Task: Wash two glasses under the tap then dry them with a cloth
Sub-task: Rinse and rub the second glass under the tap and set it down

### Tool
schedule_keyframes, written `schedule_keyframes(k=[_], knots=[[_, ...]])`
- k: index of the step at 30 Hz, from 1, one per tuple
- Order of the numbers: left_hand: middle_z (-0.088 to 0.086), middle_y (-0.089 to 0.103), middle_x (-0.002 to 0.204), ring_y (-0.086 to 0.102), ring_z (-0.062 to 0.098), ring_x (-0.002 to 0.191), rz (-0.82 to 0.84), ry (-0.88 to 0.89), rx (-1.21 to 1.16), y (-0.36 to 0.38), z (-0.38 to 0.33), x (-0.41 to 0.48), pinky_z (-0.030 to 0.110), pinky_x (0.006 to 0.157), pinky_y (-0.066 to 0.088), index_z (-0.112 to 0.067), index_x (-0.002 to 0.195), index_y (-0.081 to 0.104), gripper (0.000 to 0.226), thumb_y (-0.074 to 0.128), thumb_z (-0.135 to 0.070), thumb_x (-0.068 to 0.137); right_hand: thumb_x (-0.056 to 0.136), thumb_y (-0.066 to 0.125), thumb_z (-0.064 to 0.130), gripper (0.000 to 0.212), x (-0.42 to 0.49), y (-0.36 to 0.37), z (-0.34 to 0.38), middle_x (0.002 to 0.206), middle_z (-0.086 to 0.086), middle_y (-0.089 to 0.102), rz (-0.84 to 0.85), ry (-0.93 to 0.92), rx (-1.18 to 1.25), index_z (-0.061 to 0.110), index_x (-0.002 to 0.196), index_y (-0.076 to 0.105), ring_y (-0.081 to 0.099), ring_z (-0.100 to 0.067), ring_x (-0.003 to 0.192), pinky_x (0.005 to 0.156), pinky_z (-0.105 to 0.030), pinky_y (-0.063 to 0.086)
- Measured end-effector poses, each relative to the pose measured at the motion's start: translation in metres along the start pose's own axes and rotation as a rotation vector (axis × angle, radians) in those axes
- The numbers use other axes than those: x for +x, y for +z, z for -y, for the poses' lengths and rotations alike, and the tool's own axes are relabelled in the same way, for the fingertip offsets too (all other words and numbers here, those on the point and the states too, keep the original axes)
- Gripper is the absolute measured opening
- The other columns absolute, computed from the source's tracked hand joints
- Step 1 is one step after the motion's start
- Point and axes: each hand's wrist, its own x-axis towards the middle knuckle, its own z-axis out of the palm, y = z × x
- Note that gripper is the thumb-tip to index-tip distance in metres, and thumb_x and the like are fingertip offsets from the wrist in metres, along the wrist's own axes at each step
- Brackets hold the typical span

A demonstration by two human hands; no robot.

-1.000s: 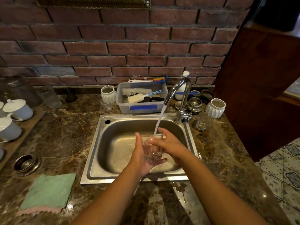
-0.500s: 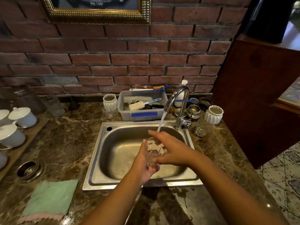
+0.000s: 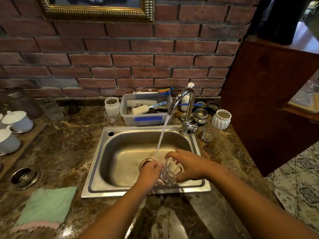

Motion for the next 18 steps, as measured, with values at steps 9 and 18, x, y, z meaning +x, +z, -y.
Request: schedule_keyframes(k=[9,18], knots=[[0.002,0.030,0.161,0.023,0.025,0.149,0.058,0.195,0.991,0.039,0.079,-0.002,0.057,0.121,0.011,-0.028,0.153,0.027,0.079,0.043,-0.072,0.089,0.077,0.081,0.031,0.085,-0.022,0.014,-0.092,0.139,0.000,0.044,-0.008,0.204,-0.063,0.034,0.149,0.034,0.050,-0.018,0.121,0.094,-0.025,0.048],[0.000,0.058,0.134,0.048,0.025,0.129,-0.121,0.234,1.110,0.050,0.116,0.004,0.056,0.117,0.021,-0.027,0.137,0.051,0.084,0.024,-0.085,0.083,0.074,0.084,0.029,0.089,-0.011,-0.007,-0.173,0.135,-0.009,0.045,-0.010,0.372,-0.166,0.028,0.149,0.035,0.054,-0.027,0.117,0.094,-0.039,0.053]])
